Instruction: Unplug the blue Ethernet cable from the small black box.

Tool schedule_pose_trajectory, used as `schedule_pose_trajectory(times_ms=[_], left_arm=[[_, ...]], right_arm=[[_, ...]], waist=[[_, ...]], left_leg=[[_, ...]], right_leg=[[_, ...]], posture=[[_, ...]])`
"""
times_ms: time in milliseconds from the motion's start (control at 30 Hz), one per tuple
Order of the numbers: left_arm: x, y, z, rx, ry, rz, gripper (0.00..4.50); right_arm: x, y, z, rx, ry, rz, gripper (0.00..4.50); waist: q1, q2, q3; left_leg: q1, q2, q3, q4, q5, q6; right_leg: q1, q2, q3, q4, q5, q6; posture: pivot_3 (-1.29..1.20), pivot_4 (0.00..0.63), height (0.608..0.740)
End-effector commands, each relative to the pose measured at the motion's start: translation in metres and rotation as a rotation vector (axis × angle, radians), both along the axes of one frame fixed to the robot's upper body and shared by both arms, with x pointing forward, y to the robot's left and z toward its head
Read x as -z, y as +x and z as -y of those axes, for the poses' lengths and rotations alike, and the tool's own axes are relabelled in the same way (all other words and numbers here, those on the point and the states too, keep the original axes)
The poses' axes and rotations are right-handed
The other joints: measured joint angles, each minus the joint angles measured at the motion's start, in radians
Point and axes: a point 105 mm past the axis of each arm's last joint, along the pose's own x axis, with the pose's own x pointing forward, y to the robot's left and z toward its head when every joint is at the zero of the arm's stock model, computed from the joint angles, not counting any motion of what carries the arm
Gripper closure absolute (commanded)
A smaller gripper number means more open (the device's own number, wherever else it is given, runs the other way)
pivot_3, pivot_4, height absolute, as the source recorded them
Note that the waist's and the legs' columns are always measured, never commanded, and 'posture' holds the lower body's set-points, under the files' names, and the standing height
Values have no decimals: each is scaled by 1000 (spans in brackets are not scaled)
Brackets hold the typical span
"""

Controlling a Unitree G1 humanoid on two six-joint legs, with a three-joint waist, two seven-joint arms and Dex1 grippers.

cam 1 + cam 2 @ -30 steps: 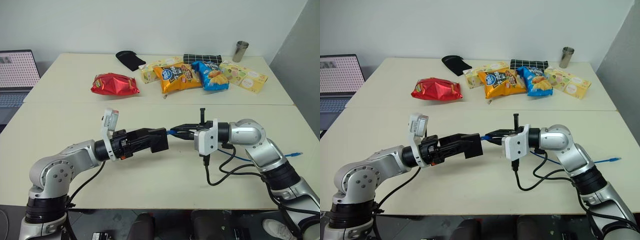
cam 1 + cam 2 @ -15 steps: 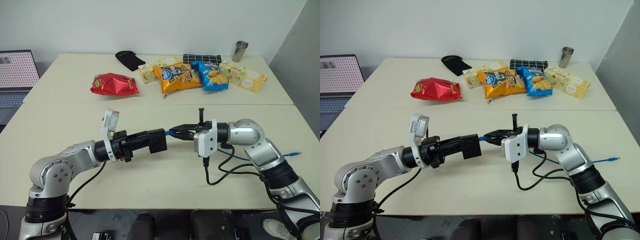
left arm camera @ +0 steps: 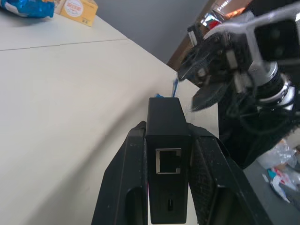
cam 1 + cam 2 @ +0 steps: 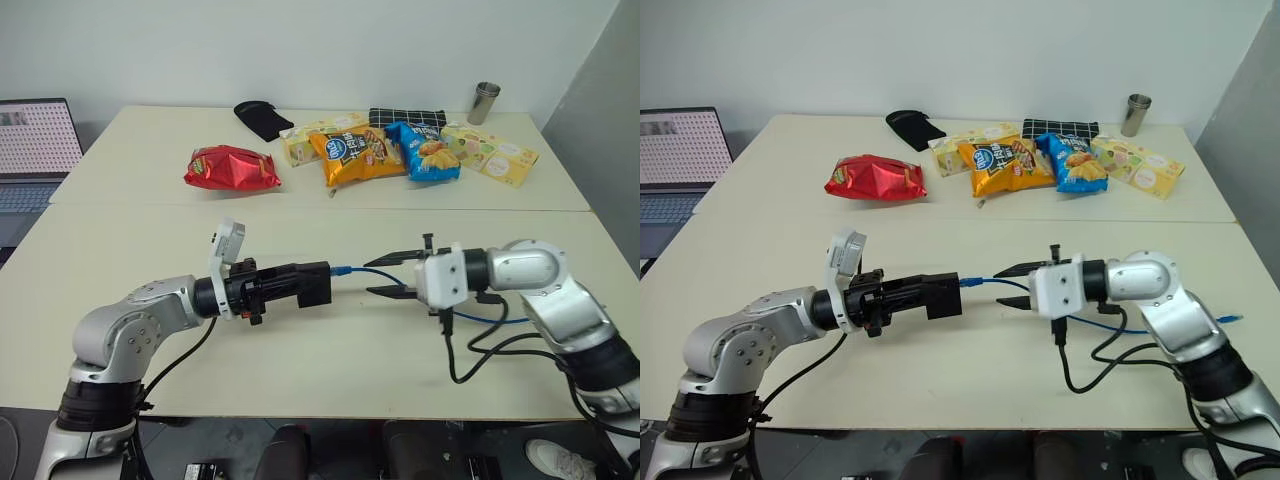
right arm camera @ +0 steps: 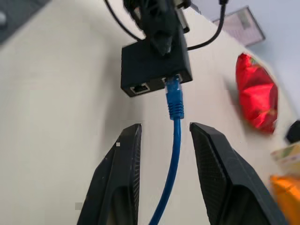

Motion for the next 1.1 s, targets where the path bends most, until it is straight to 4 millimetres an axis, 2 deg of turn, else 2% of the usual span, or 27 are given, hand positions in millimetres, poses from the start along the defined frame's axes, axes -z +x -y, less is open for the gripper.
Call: schedule_pose_trajectory(times_ms=[33, 133, 333, 833, 1100], left_arm=[[-11, -2, 3, 84, -19, 97, 3713], [-13, -2, 6, 130, -23, 124, 3713], [-9, -6, 8, 163, 2, 149, 3713], [-9, -8, 8, 163, 19, 170, 3713], [-8, -9, 9, 167, 27, 171, 3713]], right_arm=[[-16, -13, -9, 11, 117, -252, 2775], [-11, -12, -17, 51, 185, -412, 2775], [-2, -7, -31, 89, 206, -531, 2775], [11, -4, -39, 95, 169, -626, 2775], [11, -1, -34, 98, 174, -648, 2775]], waist=[[-2, 0, 0], [-2, 0, 0], [-1, 0, 0], [-2, 0, 0], [-2, 0, 0]], left_leg=[[0, 0, 0, 0, 0, 0], [0, -1, -1, 0, 0, 0], [-1, -1, 0, 0, 0, 0], [-1, -1, 0, 0, 0, 1], [-1, -1, 0, 0, 0, 1]], right_leg=[[0, 0, 0, 0, 0, 0], [0, 1, -1, 0, 0, 0], [-1, 1, -1, 0, 0, 0], [-1, 2, -1, 0, 0, 0], [-1, 2, -2, 0, 0, 0]], posture=[[0, 150, 740], [0, 150, 740], [0, 150, 740], [0, 150, 740], [0, 150, 740]])
